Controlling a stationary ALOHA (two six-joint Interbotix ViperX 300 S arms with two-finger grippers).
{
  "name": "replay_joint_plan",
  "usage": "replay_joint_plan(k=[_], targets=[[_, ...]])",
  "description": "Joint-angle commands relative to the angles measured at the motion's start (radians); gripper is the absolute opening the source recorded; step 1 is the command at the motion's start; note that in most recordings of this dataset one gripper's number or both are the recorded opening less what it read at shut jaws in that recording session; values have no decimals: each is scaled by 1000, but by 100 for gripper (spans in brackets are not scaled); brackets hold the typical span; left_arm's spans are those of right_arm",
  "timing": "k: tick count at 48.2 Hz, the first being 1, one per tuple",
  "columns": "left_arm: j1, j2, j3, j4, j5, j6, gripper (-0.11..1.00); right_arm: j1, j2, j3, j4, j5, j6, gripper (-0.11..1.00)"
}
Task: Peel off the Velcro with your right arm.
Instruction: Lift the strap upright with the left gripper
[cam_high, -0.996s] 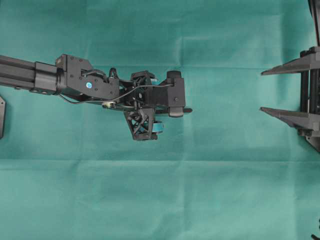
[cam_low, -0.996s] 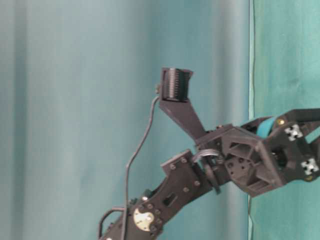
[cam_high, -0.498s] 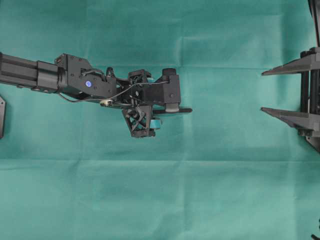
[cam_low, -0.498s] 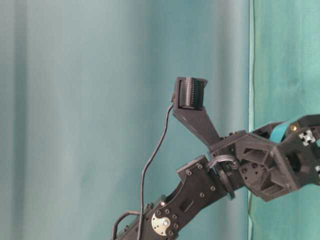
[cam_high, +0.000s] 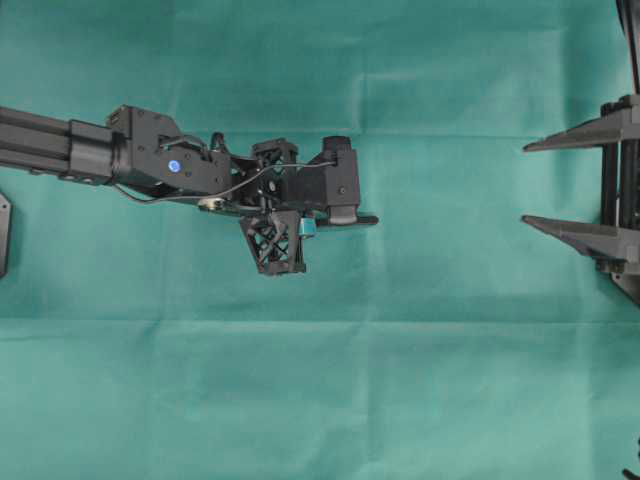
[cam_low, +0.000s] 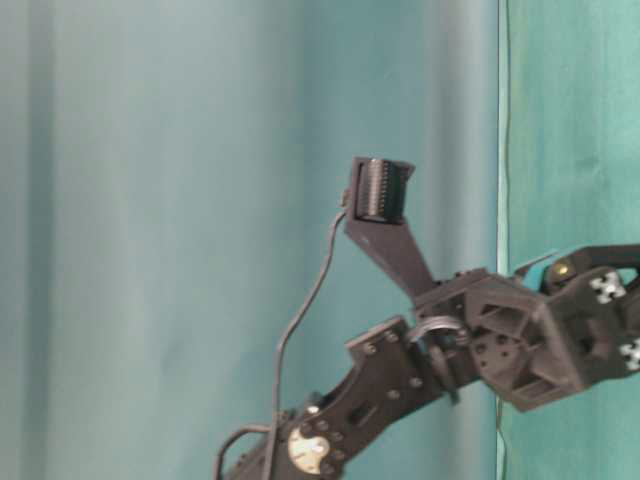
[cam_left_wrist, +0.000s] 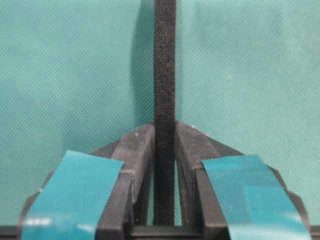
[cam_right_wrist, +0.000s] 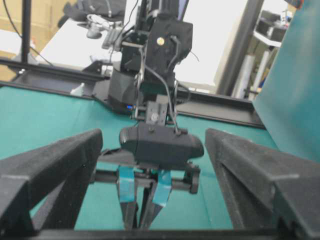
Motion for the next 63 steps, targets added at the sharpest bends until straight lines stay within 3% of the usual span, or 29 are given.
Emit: replay_joint_plan(k=[1, 17, 29, 37, 53, 63], targets=[[-3, -77, -6, 0, -3, -8, 10, -2, 8, -15, -6, -9, -3, 76], [-44, -213, 54, 0, -48, -98, 10, -2, 18, -80, -95, 12, -3, 76], [-60, -321, 137, -2, -176, -218, 10, -2, 75, -129, -166, 14, -9, 76], [-60, -379, 199, -2, -285, -310, 10, -2, 132, -161, -178, 14, -46, 75], [-63, -462, 299, -2, -466, -471, 10, -2, 268, -227, -176, 6, -204, 69], [-69, -499, 344, -3, -572, -566, 10, -15, 351, -258, -172, 6, -250, 69]])
